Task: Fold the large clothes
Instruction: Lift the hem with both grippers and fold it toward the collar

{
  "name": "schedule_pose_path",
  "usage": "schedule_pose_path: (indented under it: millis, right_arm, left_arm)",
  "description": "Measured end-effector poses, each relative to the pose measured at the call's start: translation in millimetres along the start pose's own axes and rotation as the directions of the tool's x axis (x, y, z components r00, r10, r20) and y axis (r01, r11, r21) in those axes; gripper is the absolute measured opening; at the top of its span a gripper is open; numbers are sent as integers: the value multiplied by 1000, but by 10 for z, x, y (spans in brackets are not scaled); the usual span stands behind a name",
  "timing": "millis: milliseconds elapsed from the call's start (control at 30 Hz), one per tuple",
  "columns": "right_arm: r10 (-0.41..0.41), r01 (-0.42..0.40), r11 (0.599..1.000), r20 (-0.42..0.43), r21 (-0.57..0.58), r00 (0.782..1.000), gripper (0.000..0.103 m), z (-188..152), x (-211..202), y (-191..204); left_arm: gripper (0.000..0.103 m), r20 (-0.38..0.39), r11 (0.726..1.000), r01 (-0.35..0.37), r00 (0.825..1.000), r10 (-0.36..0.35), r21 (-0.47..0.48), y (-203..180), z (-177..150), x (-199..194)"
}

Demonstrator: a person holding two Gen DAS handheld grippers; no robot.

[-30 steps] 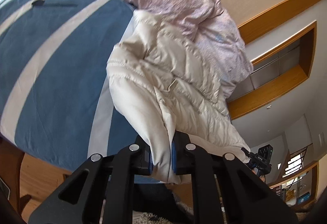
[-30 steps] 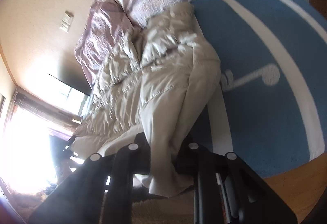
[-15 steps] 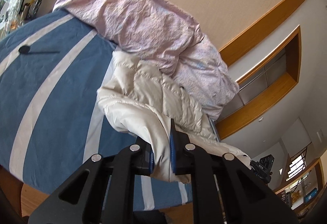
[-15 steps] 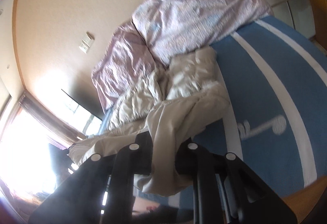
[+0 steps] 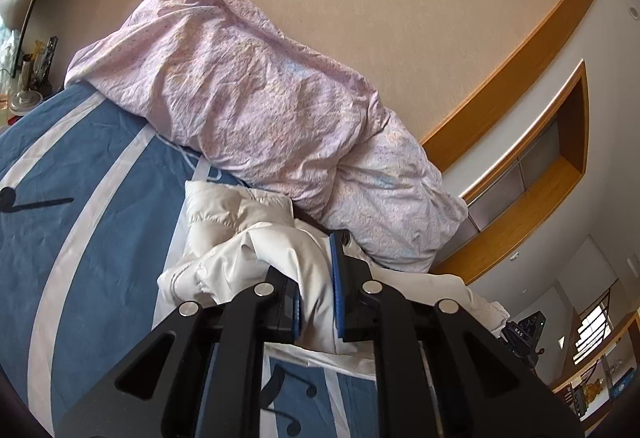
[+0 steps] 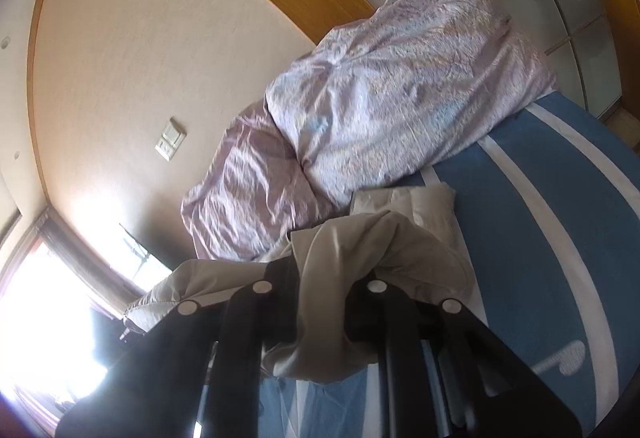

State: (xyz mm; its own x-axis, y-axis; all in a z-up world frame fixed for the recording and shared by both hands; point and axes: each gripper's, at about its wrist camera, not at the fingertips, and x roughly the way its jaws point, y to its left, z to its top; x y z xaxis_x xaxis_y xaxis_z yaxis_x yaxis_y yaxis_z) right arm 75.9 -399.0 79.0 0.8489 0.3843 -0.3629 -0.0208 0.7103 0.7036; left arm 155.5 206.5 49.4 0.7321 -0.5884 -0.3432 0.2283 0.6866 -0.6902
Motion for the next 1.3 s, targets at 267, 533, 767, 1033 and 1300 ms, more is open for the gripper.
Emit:
schedule_pose_path:
  millis: [267, 533, 767, 1033, 1300]
  right_arm:
    - [-19, 19, 999, 11, 30, 1000, 15, 324, 431, 40]
    - [-116, 115, 992, 26, 53, 993, 16, 671, 1096, 92]
    - [-278, 278, 951, -16, 137, 960, 20, 777, 1770, -169]
    - [-410, 428, 873, -126, 233, 904, 34, 721, 2391, -503]
    - [-314, 335, 865, -117, 375, 942, 76, 772, 2544, -622]
  left_arm:
    - [11, 18, 998, 17, 1000, -16, -58, 92, 286, 315]
    - [11, 56, 993, -34, 998, 40, -109, 220, 613, 785]
    - [12, 32, 979, -150, 987, 155, -135, 431, 743, 1299]
    - [17, -53, 941, -288, 958, 283, -180, 762, 741, 1811]
    - [69, -77, 938, -252, 968, 240, -240, 900, 761, 1957]
